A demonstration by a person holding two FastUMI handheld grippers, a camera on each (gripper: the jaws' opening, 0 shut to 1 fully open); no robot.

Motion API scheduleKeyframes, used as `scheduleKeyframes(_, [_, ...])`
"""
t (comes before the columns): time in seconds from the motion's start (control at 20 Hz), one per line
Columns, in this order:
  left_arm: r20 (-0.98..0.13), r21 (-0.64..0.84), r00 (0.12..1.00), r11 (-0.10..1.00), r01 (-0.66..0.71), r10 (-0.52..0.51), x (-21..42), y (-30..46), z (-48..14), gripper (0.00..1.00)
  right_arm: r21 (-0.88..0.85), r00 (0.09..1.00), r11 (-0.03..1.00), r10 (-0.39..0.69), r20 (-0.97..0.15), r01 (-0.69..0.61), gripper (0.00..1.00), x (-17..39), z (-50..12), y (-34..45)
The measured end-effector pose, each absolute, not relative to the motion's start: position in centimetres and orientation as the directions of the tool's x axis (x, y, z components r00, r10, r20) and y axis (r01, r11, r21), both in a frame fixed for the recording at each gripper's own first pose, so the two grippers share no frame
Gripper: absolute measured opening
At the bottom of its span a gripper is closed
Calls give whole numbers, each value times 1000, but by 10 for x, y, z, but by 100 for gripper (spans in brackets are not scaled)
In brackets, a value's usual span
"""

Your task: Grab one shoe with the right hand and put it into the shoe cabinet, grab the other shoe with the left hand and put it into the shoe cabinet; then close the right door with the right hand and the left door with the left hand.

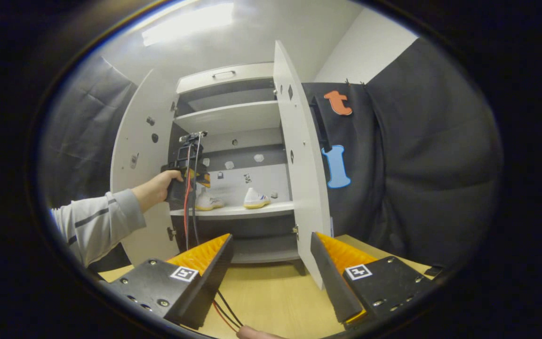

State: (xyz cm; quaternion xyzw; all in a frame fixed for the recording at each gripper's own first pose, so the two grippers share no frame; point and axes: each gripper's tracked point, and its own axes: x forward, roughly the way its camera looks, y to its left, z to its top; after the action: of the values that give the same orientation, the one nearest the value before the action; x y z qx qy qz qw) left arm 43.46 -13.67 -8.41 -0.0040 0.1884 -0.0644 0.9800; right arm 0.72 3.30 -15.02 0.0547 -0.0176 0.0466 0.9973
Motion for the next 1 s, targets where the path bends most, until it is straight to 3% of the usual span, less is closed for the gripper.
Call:
scheduleKeyframes(0.05, [-362,-28,926,994,105,-108,429,-133,-77,82,103,995,990,87,48,-91,97,5,-148,33])
scheduleKeyframes(0.1, [-373,-25,924,996,83,-86,417,-130,-74,99,96,995,991,86,53,-91,97,2,-146,33])
scheduleKeyframes(0.3, [-374,25,924,995,94,-77,374,-127,-57,97,78,994,993,77,80,-84,98,-7,-136,33])
scheduleKeyframes(0.55, [-316,63,939,984,165,-137,291,-131,-46,97,51,991,991,121,57,-124,98,-16,-141,47])
scheduleKeyframes(0.8, [-285,3,932,972,234,-223,204,-133,-45,99,32,991,991,132,28,-133,98,-14,-147,45])
scheduleKeyframes(1.0, [-248,7,947,977,214,-205,137,-107,-39,99,56,991,990,127,41,-129,98,-12,-138,29])
